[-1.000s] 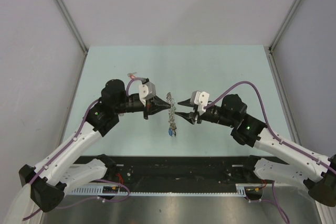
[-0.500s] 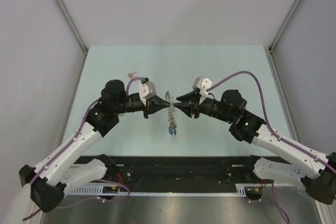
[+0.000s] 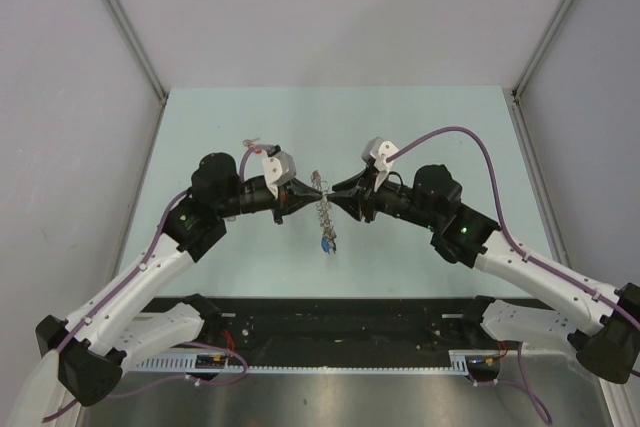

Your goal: Put the keys on the keyring

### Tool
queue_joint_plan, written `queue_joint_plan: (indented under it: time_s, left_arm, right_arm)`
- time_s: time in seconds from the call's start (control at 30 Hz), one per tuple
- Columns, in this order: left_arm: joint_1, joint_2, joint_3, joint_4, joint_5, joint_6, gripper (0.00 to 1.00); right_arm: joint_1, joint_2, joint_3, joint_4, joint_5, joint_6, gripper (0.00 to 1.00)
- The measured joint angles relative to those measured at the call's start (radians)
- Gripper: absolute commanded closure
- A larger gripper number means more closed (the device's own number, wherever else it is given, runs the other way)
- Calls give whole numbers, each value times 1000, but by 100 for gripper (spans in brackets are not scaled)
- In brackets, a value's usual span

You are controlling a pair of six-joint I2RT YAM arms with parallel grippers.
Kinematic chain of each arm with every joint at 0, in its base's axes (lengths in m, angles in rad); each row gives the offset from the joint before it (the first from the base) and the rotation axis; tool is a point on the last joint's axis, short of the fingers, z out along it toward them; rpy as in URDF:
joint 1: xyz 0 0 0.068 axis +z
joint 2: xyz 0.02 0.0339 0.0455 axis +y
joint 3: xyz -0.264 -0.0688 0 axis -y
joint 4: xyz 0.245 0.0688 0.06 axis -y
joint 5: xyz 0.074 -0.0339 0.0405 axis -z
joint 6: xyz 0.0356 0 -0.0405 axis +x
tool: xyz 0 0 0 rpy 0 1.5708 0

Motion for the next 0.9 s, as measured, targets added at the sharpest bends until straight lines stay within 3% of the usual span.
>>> queue_joint_plan:
  time_s: [0.4,0.5,0.57,0.63,0.77,0.9]
  left_arm:
    - [5,-14,-18,24,-23,-21,100]
    - [7,-20,-19,27,-24,-27,100]
    - [8,-21,-22,29,-26,-27,100]
    - [10,-21,-26,36,-29,-28,99]
    - [17,-21,-31,41,-24,-34,77]
    - [38,-27,-28,51,-13,-34,66]
  right_arm:
    - [0,46,25,-31,-2,0,74]
    - [0,50,26,-31,-2,-1,82]
    - [0,52,26,-31,-2,-3,97]
    - [0,53,26,-31,-8,-6,100]
    - [0,54,30,-42,-10,-24,100]
    - [3,54,42,-105,-9,-71,100]
